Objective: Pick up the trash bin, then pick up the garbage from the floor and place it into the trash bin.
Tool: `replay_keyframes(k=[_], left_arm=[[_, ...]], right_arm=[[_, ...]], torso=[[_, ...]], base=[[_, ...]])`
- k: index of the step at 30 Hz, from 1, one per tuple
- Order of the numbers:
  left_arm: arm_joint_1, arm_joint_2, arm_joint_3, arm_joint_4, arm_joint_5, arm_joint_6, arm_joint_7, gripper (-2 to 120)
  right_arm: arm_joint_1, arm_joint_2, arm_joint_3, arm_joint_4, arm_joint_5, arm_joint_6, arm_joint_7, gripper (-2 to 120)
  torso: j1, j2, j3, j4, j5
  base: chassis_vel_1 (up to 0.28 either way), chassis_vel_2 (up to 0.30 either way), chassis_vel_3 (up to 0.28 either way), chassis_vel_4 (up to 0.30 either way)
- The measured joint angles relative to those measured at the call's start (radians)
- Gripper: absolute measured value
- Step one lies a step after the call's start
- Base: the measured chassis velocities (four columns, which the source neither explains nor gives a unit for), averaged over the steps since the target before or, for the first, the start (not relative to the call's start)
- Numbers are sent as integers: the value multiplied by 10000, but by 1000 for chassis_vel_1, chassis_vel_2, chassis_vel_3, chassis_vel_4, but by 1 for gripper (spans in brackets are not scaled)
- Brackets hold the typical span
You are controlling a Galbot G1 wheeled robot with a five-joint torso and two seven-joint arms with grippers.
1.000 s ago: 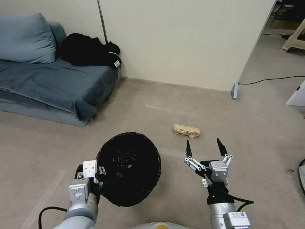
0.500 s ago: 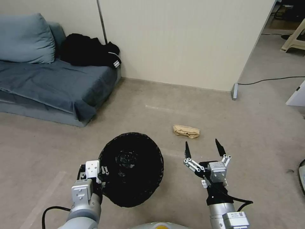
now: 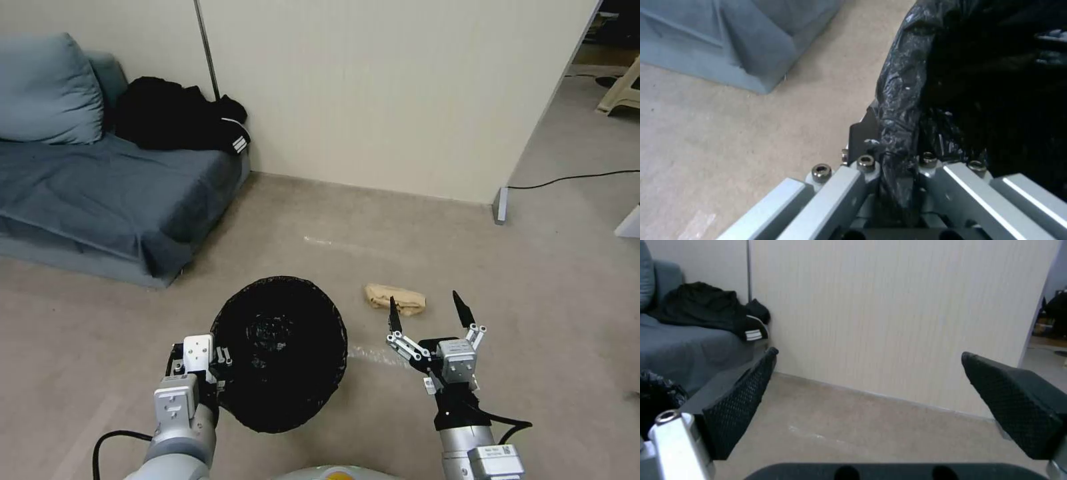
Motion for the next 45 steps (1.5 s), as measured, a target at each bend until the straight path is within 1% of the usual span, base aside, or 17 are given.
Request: replay_keyframes(k=[1,2,17,22,24,25,27,28,31,32,33,34,36,37,38,40,45], left_arm=[[-1,-6,5,-4,1,0,2,0],[-1,-10,10,-3,2,0,5,0],[-11,-42,22,45,35,-1,31,0],[2,-25,9,61,31,0,58,0],[-5,6,4,66,25,-1,73,0],[-5,6,4,66,25,-1,73,0],[-19,25,6,69,29,-15,70,0],[-19,25,6,69,29,-15,70,0],[7,48,10,72,43,-33,66,0],[7,48,10,72,43,-33,66,0],[37,60,0,74,62,-28,62,0],[43,61,-12,75,78,-13,61,0],[46,60,-28,76,94,-3,60,0],[54,60,-55,76,127,7,51,0],[54,60,-55,76,127,7,51,0],[76,60,-85,78,160,17,33,0],[94,60,-91,81,227,27,28,0]], right_arm=[[4,0,0,-9,-5,8,-2,100],[5,0,-2,-17,-12,16,-4,100],[72,0,99,-123,67,408,-247,100],[687,-8,812,-421,10,449,-558,100],[1223,-580,1192,-778,128,60,-647,100],[1223,-580,1192,-778,128,60,-647,100],[1422,-1138,1322,-1067,144,-322,-697,100],[1422,-1138,1322,-1067,144,-322,-697,100],[2006,-2131,1484,-2154,57,-737,-1161,100],[2006,-2131,1484,-2154,57,-737,-1161,100],[2350,-2421,1542,-2746,-136,-806,-1479,100],[2670,-2627,1564,-3220,-319,-809,-1705,100],[2896,-2757,1563,-3539,-466,-795,-1820,100],[3316,-2986,1525,-4135,-779,-719,-1969,100],[3316,-2986,1525,-4135,-779,-719,-1969,100],[3857,-3251,1461,-4894,-1320,-488,-2171,100],[4594,-3552,1354,-6098,-2246,31,-2393,100]], torso=[[-1,1,-1,0,7],[0,0,0,0,-2],[-1,0,-1,0,1],[-1,0,0,-1,2],[-1,0,0,2,2],[-1,0,0,2,2],[-1,0,0,0,1],[-1,0,0,0,1],[-1,0,0,0,2],[-1,0,0,0,2],[-1,0,0,-1,5],[-1,0,0,1,2],[0,0,0,0,3],[0,0,0,1,4],[0,0,0,1,4],[0,0,1,1,3],[-1,0,0,0,1]], base=[[-119,112,143,-125],[-119,108,132,-125],[-53,58,50,-64],[0,0,0,0],[0,0,0,0],[0,0,0,0],[0,0,0,0],[0,0,0,0],[0,0,0,0],[0,0,0,0],[0,0,0,0],[0,0,0,0],[0,0,0,0],[0,0,0,0],[0,0,0,0],[0,0,0,0],[0,0,0,0]])
